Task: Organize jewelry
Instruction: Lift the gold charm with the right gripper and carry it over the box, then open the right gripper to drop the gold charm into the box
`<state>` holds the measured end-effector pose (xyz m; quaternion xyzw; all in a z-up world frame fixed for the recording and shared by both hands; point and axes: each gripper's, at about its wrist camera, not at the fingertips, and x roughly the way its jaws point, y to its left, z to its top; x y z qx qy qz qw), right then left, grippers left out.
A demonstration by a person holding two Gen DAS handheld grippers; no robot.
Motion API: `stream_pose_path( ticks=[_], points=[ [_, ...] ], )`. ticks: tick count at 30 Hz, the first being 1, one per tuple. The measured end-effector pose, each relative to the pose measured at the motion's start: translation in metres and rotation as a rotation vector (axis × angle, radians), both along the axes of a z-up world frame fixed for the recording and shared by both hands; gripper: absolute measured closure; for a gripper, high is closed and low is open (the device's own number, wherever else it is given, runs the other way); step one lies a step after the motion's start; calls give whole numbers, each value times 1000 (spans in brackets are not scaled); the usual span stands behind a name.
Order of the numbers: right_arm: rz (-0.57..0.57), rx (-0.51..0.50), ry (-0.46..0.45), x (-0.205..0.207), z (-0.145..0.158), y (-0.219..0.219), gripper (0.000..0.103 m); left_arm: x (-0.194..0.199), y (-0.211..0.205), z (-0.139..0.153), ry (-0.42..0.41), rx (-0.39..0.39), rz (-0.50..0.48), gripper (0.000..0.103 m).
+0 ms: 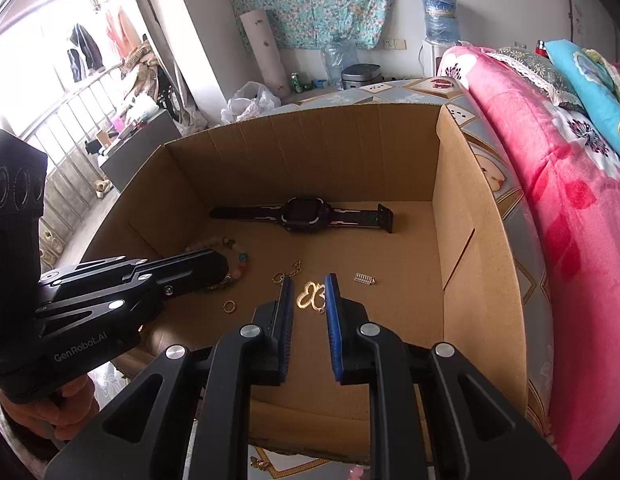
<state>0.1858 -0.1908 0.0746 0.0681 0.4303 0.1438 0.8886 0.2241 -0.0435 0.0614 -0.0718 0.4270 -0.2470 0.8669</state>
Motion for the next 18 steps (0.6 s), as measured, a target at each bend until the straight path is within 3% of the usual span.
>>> stream_pose_path(
  ticks=[3, 6, 18],
  points=[
    [-2, 6, -2, 0, -1, -1, 85, 0, 3, -2, 3, 8, 18, 90],
    [-12, 25, -18, -4, 3, -5, 77, -2, 6, 2, -11, 11, 35, 84],
    [-25, 79, -122, -53, 41, -12, 74, -56, 13, 46, -160, 8, 46, 63]
  ],
)
